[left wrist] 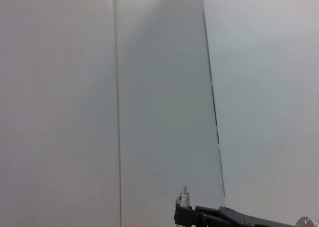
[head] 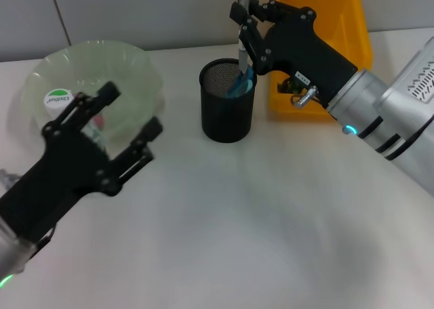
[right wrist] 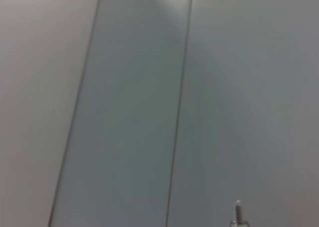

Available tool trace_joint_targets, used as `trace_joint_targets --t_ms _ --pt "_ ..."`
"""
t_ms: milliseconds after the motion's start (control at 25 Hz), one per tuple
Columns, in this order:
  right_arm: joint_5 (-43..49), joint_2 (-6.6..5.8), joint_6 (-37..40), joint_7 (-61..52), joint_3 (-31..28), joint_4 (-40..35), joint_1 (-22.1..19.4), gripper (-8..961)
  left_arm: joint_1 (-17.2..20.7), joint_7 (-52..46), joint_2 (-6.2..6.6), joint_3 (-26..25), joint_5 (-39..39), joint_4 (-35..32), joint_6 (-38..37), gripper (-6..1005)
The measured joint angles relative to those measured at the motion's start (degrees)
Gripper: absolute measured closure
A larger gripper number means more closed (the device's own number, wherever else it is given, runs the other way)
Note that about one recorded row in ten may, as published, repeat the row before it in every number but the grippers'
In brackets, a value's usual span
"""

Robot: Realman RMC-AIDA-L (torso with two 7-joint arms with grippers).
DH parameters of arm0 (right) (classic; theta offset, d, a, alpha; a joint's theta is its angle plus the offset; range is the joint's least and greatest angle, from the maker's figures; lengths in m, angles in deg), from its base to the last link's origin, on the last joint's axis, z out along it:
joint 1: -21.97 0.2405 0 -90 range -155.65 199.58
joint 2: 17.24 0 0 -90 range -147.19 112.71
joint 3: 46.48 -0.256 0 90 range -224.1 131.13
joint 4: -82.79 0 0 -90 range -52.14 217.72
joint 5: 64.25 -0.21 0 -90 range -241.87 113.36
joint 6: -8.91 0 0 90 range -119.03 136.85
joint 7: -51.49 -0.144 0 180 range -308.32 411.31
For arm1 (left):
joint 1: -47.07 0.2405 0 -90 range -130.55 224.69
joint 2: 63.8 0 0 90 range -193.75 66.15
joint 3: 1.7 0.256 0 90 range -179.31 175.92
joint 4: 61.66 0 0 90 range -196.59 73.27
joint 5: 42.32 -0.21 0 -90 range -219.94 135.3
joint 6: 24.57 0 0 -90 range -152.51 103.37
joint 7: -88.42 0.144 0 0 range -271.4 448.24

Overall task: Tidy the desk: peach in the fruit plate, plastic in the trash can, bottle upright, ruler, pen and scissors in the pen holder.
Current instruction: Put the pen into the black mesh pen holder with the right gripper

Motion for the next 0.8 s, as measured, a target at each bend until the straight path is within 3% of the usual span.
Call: trace_joint_targets --t_ms 160,800 --pt "0.0 0.00 -3.0 -0.1 -0.8 0.5 0.8 807 -1.3 0.4 -0.02 -2.6 0.4 6.9 -6.4 240" --pt "0.2 -0.04 -12.8 -4.2 -2.1 2.1 3.4 779 -1.8 2.4 0.12 -2.5 -0.1 8.9 -9.0 241"
